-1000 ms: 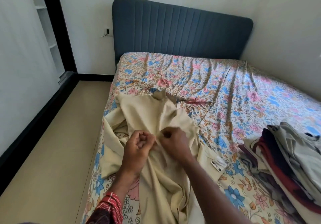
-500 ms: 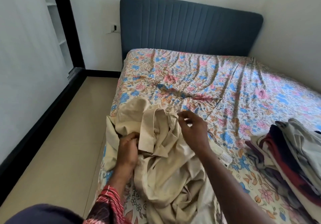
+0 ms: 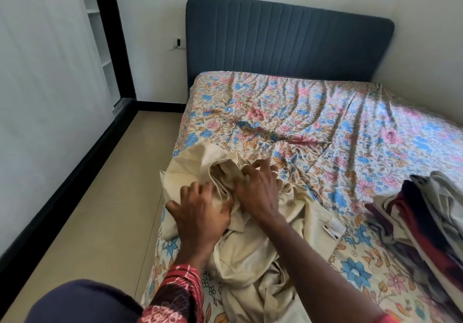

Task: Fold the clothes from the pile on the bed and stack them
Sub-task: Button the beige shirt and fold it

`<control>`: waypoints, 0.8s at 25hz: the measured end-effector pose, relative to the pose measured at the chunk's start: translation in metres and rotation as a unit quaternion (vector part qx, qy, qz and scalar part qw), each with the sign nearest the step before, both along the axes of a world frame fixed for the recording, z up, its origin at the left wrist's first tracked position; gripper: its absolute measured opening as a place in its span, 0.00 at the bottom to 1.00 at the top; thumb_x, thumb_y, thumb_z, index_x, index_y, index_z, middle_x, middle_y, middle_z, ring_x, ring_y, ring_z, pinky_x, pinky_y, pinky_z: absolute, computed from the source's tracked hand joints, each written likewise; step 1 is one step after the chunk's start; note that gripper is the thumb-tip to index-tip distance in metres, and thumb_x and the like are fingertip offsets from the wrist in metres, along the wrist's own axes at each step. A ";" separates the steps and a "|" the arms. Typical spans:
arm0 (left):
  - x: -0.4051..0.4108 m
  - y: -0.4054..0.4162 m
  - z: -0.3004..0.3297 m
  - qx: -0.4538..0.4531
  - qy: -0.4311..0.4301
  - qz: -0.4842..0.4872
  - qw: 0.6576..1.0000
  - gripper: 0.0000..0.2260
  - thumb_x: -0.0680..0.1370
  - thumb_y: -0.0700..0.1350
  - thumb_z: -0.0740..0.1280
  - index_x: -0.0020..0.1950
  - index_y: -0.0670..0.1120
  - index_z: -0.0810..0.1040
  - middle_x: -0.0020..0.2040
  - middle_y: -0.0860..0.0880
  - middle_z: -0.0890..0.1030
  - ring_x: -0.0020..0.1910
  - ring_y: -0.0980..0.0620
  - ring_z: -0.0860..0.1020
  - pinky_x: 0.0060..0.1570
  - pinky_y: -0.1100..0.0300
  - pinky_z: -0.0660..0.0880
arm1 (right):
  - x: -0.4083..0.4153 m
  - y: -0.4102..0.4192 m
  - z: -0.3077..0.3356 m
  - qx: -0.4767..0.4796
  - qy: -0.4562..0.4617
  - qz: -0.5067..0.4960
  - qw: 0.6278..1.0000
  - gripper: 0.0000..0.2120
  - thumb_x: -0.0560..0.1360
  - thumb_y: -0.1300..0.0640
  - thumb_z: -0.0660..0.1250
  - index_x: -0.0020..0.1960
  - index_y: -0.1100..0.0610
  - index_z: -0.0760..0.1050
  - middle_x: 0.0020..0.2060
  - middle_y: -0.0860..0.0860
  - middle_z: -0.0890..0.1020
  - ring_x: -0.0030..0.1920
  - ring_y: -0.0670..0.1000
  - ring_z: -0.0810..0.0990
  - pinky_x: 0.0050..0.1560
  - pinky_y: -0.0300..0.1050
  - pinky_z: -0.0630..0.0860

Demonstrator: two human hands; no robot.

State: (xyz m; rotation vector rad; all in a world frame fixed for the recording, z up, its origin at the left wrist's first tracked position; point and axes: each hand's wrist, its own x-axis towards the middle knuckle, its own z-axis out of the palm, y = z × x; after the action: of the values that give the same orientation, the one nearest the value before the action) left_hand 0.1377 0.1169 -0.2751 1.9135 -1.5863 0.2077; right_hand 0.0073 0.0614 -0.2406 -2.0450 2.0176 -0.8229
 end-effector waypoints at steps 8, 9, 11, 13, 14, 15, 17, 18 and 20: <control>-0.014 0.024 0.063 0.008 0.182 -0.049 0.982 0.22 0.76 0.65 0.66 0.62 0.53 0.74 0.44 0.47 0.84 0.45 0.40 0.82 0.40 0.52 0.75 | 0.003 0.004 0.077 0.188 -0.513 0.098 0.832 0.18 0.77 0.68 0.63 0.63 0.52 0.68 0.37 0.57 0.78 0.27 0.52 0.78 0.30 0.45 0.77; -0.015 0.025 0.074 0.050 0.201 -0.062 0.976 0.25 0.74 0.67 0.68 0.65 0.56 0.72 0.46 0.49 0.85 0.46 0.41 0.83 0.42 0.51 0.77 | 0.010 0.006 0.091 0.209 -0.524 0.129 0.816 0.22 0.78 0.69 0.61 0.66 0.48 0.68 0.38 0.58 0.78 0.28 0.51 0.78 0.31 0.46 0.79; -0.002 0.019 0.102 0.085 0.272 -0.093 0.954 0.20 0.74 0.59 0.72 0.64 0.58 0.74 0.46 0.51 0.85 0.46 0.43 0.83 0.44 0.49 0.80 | 0.015 0.008 0.122 0.207 -0.499 0.197 0.818 0.25 0.79 0.70 0.58 0.68 0.47 0.71 0.42 0.59 0.78 0.31 0.54 0.81 0.35 0.49 0.82; 0.020 0.006 0.143 0.136 0.395 -0.147 0.896 0.09 0.79 0.51 0.71 0.58 0.52 0.80 0.36 0.50 0.82 0.34 0.47 0.82 0.35 0.50 0.81 | 0.010 0.001 0.158 0.176 -0.394 0.253 0.866 0.16 0.80 0.66 0.59 0.63 0.54 0.78 0.46 0.61 0.81 0.37 0.59 0.85 0.36 0.51 0.83; 0.031 0.001 0.169 0.168 0.420 -0.172 0.875 0.06 0.81 0.48 0.70 0.55 0.49 0.81 0.29 0.50 0.78 0.27 0.49 0.78 0.29 0.56 0.78 | 0.004 -0.003 0.181 0.168 -0.317 0.271 0.893 0.10 0.82 0.60 0.62 0.59 0.57 0.80 0.46 0.61 0.81 0.39 0.60 0.86 0.36 0.51 0.83; 0.043 -0.002 0.198 0.189 0.412 -0.192 0.871 0.04 0.82 0.47 0.68 0.52 0.48 0.81 0.25 0.51 0.74 0.23 0.51 0.72 0.25 0.61 0.72 | -0.004 -0.009 0.204 0.176 -0.220 0.284 0.917 0.10 0.82 0.52 0.64 0.55 0.57 0.81 0.46 0.59 0.81 0.41 0.59 0.87 0.36 0.51 0.82; 0.065 -0.004 0.254 0.199 0.373 -0.232 0.876 0.06 0.83 0.41 0.65 0.51 0.48 0.82 0.23 0.51 0.69 0.21 0.55 0.64 0.23 0.67 0.61 | -0.023 -0.018 0.242 0.221 -0.007 0.306 0.926 0.13 0.78 0.39 0.70 0.48 0.49 0.82 0.47 0.53 0.81 0.48 0.58 0.85 0.39 0.52 0.82; 0.076 0.000 0.282 0.197 0.355 -0.260 0.876 0.08 0.83 0.38 0.64 0.53 0.47 0.83 0.24 0.51 0.68 0.22 0.55 0.62 0.23 0.68 0.58 | -0.032 -0.021 0.255 0.218 0.074 0.330 0.916 0.10 0.75 0.38 0.73 0.45 0.45 0.82 0.48 0.49 0.81 0.52 0.57 0.83 0.44 0.52 0.82; 0.095 0.012 0.330 0.196 0.304 -0.304 0.881 0.10 0.83 0.35 0.62 0.58 0.41 0.81 0.27 0.48 0.69 0.23 0.56 0.63 0.25 0.65 0.57 | -0.042 -0.023 0.264 0.188 0.097 0.400 0.892 0.05 0.74 0.48 0.77 0.46 0.42 0.82 0.53 0.46 0.81 0.59 0.52 0.79 0.60 0.50 0.79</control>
State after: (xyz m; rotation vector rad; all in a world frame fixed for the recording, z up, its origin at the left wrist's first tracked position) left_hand 0.2328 0.1287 0.0548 1.4116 -1.7437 -0.9504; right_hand -0.0349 0.0381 0.0234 -2.4352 1.0572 -0.0584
